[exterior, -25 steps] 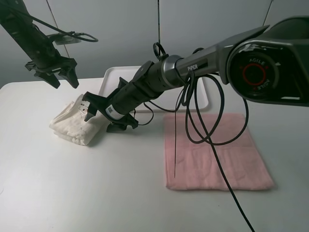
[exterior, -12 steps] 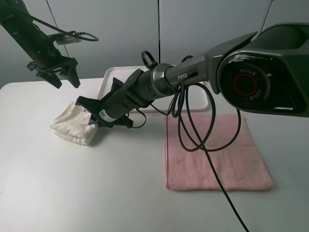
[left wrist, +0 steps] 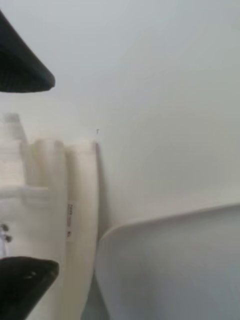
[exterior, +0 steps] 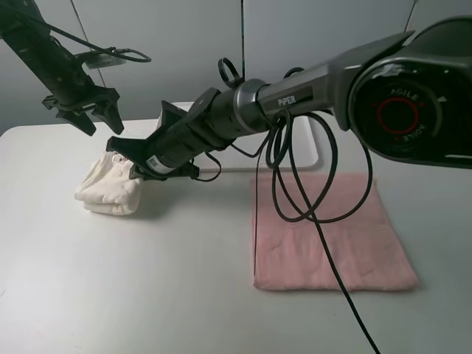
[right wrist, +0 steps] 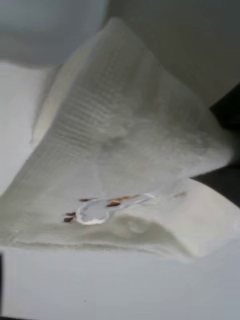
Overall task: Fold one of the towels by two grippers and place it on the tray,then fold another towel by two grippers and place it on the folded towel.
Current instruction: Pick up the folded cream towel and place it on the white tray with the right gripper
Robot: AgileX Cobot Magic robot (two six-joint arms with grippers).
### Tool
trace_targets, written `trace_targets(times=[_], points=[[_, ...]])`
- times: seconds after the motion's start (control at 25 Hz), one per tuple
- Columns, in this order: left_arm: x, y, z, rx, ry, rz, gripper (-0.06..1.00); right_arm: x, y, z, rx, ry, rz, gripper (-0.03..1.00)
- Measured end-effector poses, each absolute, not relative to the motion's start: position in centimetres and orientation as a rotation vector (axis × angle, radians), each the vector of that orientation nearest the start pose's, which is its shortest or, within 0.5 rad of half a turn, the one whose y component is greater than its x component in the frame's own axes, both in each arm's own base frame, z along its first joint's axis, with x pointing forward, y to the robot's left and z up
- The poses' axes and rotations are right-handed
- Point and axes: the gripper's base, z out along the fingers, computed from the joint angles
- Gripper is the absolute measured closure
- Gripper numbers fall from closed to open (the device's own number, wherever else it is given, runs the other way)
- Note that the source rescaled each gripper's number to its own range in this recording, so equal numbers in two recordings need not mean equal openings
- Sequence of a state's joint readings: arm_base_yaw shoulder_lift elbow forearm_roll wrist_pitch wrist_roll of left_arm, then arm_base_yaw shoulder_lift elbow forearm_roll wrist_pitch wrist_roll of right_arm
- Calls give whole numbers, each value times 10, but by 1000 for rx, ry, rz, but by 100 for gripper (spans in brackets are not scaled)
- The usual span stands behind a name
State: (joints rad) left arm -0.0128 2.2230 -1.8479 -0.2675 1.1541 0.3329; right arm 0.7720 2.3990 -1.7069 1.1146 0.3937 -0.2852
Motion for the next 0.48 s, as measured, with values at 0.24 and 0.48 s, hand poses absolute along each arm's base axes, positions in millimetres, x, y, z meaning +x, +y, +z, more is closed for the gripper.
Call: trace_targets(times=[0.24,0.48], points=[[460,-34,188,407,2909,-433,8,388,331,109,-69,2619,1080,89],[460,-35,188,413,2907,-448,8,432,270,108,92,2592,1019,89]])
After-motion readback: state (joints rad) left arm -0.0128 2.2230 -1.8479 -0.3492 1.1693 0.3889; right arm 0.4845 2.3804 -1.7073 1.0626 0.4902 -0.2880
